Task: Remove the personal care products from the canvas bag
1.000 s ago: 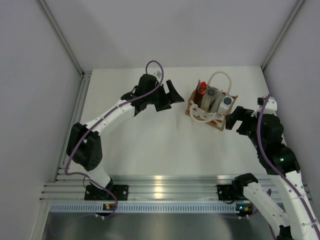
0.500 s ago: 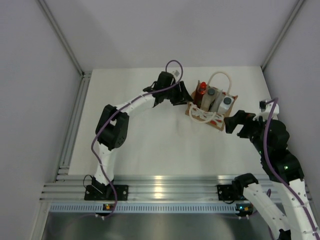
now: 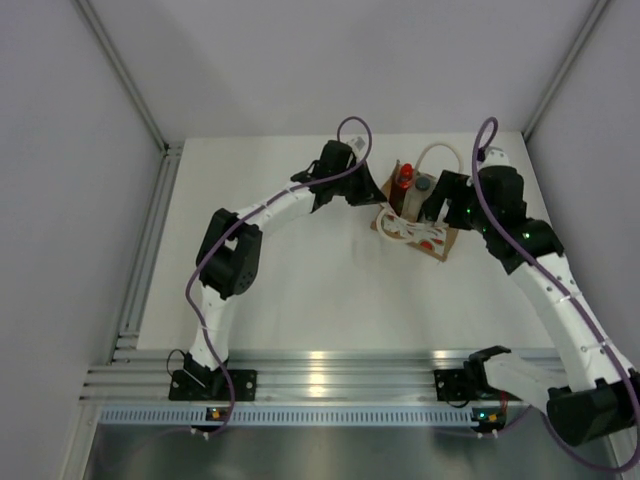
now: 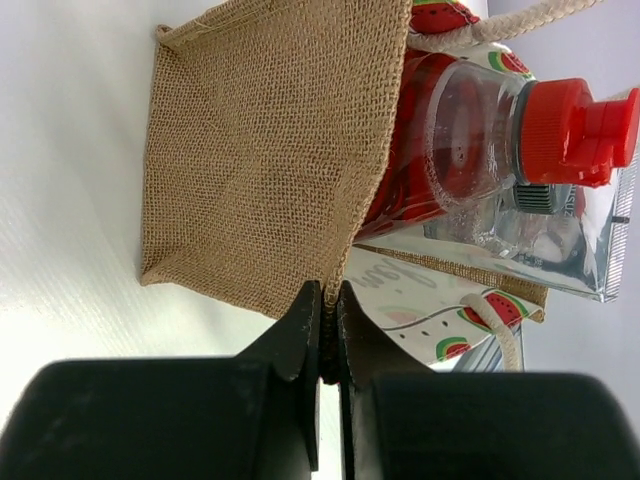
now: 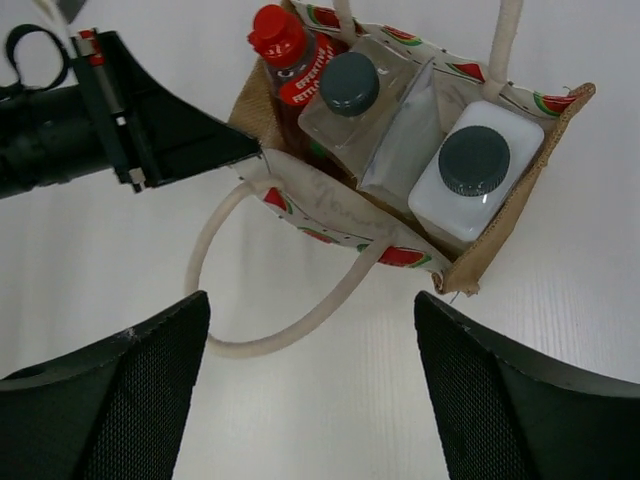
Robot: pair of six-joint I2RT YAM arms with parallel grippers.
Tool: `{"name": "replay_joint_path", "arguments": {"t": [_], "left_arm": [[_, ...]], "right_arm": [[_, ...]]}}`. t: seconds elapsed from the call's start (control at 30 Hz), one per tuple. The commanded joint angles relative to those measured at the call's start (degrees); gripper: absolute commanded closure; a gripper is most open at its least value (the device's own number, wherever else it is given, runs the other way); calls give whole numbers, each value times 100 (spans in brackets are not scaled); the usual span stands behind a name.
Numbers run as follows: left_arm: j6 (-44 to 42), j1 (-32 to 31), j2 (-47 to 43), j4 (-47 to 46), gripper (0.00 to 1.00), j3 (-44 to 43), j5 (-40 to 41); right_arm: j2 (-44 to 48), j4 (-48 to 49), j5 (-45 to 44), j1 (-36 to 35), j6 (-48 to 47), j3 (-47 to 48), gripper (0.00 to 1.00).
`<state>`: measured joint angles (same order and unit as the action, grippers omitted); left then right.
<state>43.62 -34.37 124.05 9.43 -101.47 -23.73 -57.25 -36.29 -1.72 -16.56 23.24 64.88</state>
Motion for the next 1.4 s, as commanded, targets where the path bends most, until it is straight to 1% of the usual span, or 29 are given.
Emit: {"name": "replay_joint_path", "arguments": {"t": [0.0, 0.2, 0.37, 0.53, 0.57, 0.67, 0.8, 0.93, 1.1, 1.13, 1.27, 1.37], "left_arm": [[173, -35, 5, -196, 100, -110, 395], [261, -70, -74, -205, 100, -48, 623], [332, -87, -135, -205, 100, -66, 659], [402, -87, -170, -205, 100, -31, 676], [428, -87, -179, -205, 100, -13, 694], [472, -87, -206, -205, 100, 31, 694], [473, -87, -276, -205, 100, 110, 685], [490, -87, -381, -205, 100, 233, 764], [551, -96, -478, -205, 100, 365, 931], [560, -87, -496, -205, 100, 382, 975], [595, -87, -548, -205, 100, 409, 1063], [569, -87, -627, -196, 100, 435, 1203]], "right_arm": [[-478, 342, -801, -120, 224, 472, 20], [-1287, 562, -1059, -190, 470, 920, 28], [-1973, 588, -1366, -357, 576, 1597, 35], [-2771, 580, -1691, -550, 655, 2281, 40], [-2869, 580, -1735, -576, 664, 2362, 41], [-3221, 580, -2261, -769, 708, 2582, 41], [-3756, 580, -2421, -849, 682, 2959, 42], [-4170, 562, -2544, -867, 681, 3153, 47], [-4592, 518, -2588, -893, 708, 3337, 50], [-4645, 509, -2579, -893, 716, 3364, 52], [-4830, 492, -2597, -937, 795, 3417, 55], [-4927, 492, -2746, -1007, 839, 3382, 56]]}}
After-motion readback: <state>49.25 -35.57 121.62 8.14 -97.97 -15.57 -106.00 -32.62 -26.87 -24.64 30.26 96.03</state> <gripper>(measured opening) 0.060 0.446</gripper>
